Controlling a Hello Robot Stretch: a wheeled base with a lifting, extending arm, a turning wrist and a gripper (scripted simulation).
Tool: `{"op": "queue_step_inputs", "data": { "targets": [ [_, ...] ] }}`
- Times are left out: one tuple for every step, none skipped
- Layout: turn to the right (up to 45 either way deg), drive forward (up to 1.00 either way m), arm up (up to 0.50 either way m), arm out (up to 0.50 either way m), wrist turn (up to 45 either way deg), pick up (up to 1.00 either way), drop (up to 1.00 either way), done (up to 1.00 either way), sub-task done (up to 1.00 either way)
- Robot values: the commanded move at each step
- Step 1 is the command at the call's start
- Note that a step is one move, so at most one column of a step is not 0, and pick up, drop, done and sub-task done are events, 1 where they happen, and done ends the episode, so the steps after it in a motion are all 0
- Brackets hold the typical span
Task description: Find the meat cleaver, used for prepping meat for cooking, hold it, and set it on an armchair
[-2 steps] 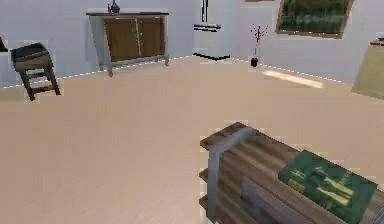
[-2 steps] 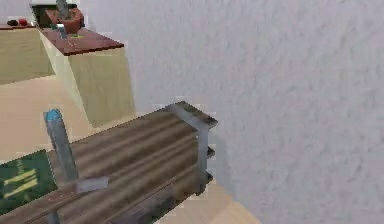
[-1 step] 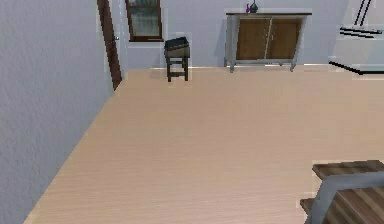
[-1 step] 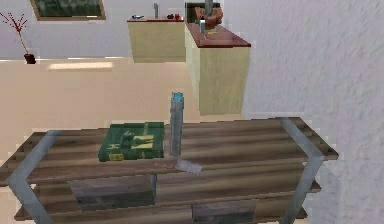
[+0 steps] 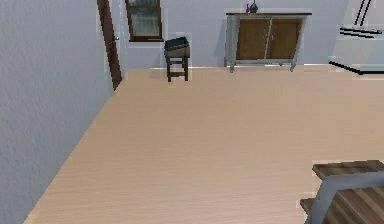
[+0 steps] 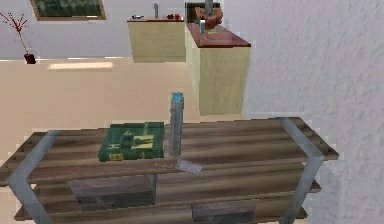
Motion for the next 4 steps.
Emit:
{"op": "queue_step_inputs", "data": {
  "targets": [
    [0.0, 0.00, 0.28, 0.00, 0.0, 0.00, 0.00, 0.00, 0.00],
    [0.0, 0.00, 0.00, 0.40, 0.0, 0.00, 0.00, 0.00, 0.00],
    [0.0, 0.00, 0.00, 0.00, 45.0, 0.00, 0.00, 0.00, 0.00],
    [0.0, 0.00, 0.00, 0.00, 45.0, 0.00, 0.00, 0.00, 0.00]
  ]
}}
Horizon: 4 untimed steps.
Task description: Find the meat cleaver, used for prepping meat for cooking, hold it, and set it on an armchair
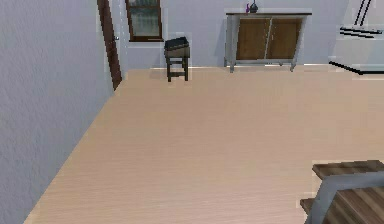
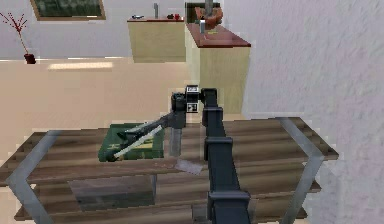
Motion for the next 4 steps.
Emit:
{"op": "queue_step_inputs", "data": {
  "targets": [
    [0.0, 0.00, 0.00, 0.00, 45.0, 0.00, 0.00, 0.00, 0.00],
    [0.0, 0.00, 0.00, 0.00, 45.0, 0.00, 0.00, 0.00, 0.00],
    [0.0, 0.00, 0.00, 0.00, 18.0, 0.00, 0.00, 0.00, 0.00],
    [0.0, 0.00, -0.30, 0.00, 0.0, 0.00, 0.00, 0.00, 0.00]
  ]
}}
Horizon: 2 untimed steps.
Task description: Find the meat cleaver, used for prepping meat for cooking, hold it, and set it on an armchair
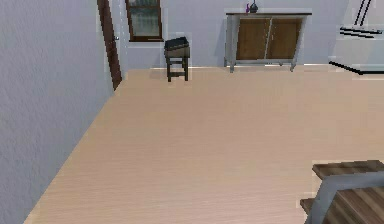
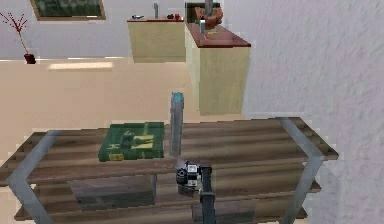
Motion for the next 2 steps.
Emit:
{"op": "queue_step_inputs", "data": {
  "targets": [
    [0.0, 0.00, 0.00, 0.00, 0.0, 1.00, 0.00, 0.00, 0.00],
    [0.0, 0.00, 0.10, 0.00, 0.0, 0.00, 0.00, 0.00, 0.00]
  ]
}}
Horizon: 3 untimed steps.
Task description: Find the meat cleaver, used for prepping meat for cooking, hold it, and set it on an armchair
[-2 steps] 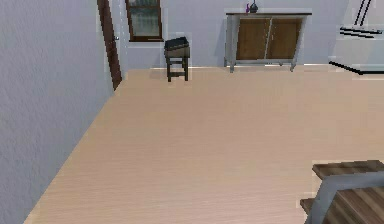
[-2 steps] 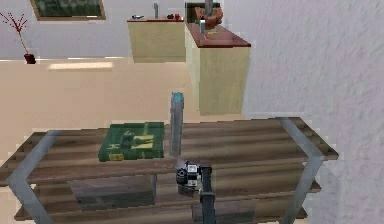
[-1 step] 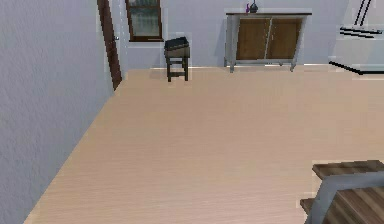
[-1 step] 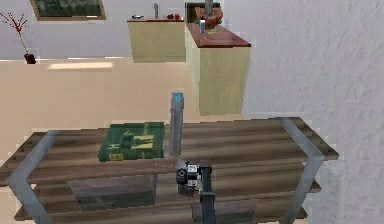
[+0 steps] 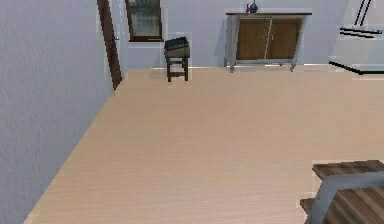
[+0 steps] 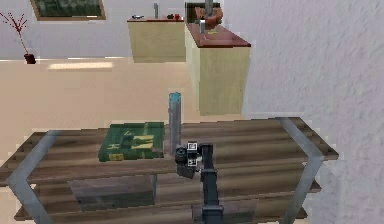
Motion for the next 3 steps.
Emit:
{"op": "queue_step_inputs", "data": {
  "targets": [
    [0.0, 0.00, 0.30, 0.00, 0.0, 0.00, 0.00, 0.00, 0.00],
    [0.0, 0.00, 0.00, 0.00, -45.0, 0.00, 0.00, 0.00, 0.00],
    [0.0, 0.00, 0.00, 0.00, -45.0, 0.00, 0.00, 0.00, 0.00]
  ]
}}
